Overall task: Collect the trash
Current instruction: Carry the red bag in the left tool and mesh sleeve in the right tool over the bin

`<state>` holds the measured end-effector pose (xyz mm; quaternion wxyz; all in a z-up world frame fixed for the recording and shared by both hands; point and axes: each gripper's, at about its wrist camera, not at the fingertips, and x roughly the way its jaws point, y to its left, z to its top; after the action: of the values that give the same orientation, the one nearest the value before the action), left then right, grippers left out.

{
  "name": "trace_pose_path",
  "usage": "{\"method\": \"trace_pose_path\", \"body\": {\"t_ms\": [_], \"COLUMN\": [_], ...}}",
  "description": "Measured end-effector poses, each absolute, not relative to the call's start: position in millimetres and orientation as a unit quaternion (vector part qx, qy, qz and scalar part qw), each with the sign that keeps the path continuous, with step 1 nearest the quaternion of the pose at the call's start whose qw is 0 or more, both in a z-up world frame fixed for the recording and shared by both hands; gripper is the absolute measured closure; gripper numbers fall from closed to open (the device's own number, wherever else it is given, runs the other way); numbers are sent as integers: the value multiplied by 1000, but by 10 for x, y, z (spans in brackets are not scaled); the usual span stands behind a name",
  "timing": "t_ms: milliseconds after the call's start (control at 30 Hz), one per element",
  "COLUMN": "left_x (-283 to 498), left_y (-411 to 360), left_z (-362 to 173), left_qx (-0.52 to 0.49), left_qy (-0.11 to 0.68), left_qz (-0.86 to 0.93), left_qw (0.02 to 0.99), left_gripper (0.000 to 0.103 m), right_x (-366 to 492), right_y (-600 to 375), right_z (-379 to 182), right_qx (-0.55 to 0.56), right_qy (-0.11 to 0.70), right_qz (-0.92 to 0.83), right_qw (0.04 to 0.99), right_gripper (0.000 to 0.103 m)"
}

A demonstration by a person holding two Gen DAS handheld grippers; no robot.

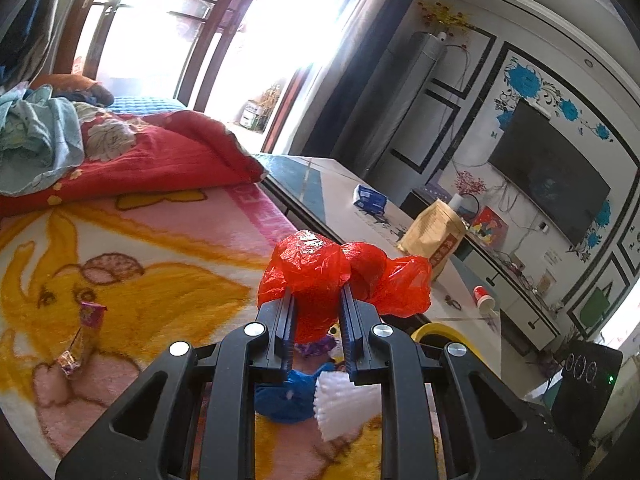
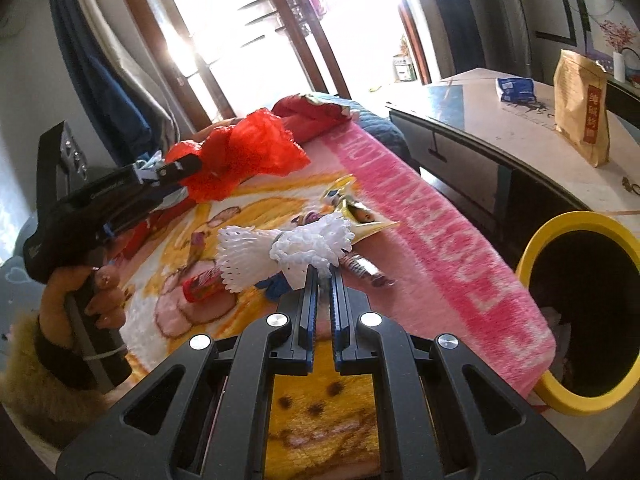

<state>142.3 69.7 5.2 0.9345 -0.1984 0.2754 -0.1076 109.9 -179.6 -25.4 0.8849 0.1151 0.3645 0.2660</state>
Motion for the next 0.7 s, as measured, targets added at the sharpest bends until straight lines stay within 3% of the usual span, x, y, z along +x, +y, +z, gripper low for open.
{"method": "trace_pose_path", "body": {"t_ms": [700], "left_x": [1448], "left_y": [366], "left_z": [113], "left_qx": [-171], "left_qy": [276], "left_qz": [-150], "left_qw": [934], "left_gripper": [85], "right_x": [1228], "right_y": [-2320], "right_z": [-188], "right_qx": [137], "right_qy": [345], "right_qz": [189], "right_qw": [909], "right_gripper": [100]}}
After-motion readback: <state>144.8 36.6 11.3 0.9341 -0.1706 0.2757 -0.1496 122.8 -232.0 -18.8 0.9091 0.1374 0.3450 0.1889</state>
